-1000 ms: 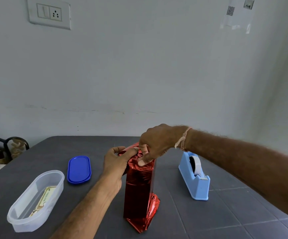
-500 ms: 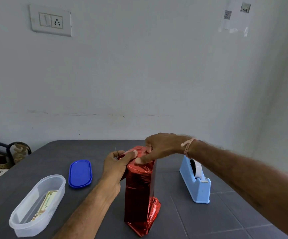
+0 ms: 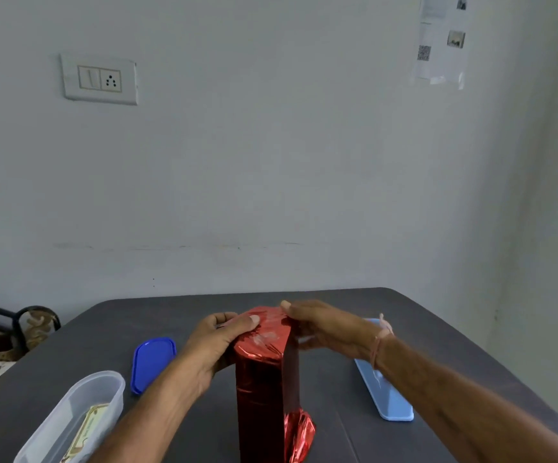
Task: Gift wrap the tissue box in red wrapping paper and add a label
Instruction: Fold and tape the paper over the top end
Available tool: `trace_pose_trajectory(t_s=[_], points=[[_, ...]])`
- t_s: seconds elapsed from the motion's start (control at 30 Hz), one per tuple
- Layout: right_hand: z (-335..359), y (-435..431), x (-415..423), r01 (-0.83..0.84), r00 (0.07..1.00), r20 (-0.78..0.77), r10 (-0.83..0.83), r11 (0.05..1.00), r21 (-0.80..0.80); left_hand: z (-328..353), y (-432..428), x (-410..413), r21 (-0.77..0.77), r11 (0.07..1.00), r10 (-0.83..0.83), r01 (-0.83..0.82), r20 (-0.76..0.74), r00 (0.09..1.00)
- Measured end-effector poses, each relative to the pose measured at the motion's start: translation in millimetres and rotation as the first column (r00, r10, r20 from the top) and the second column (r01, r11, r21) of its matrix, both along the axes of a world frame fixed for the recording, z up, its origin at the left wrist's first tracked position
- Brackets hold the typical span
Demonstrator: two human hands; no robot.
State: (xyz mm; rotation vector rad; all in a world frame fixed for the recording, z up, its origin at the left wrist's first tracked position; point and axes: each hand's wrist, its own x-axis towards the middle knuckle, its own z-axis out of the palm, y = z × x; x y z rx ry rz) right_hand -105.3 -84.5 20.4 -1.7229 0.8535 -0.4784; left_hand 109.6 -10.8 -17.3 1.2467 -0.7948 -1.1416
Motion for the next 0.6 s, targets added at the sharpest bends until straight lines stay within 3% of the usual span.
trace_pose_trajectory(t_s=[0.2, 0.6], points=[[-15, 33, -13, 0.156, 0.979, 0.127, -0.162, 0.986, 0.056, 24, -4, 7, 0.050, 0.984, -0.176, 0.170, 0.157, 0.972], [-17, 68, -22, 0.320, 0.922, 0.165, -0.350, 0.929, 0.185, 55, -23, -2, 0.156, 0.851, -0.518, 0.501, 0.393, 0.759]])
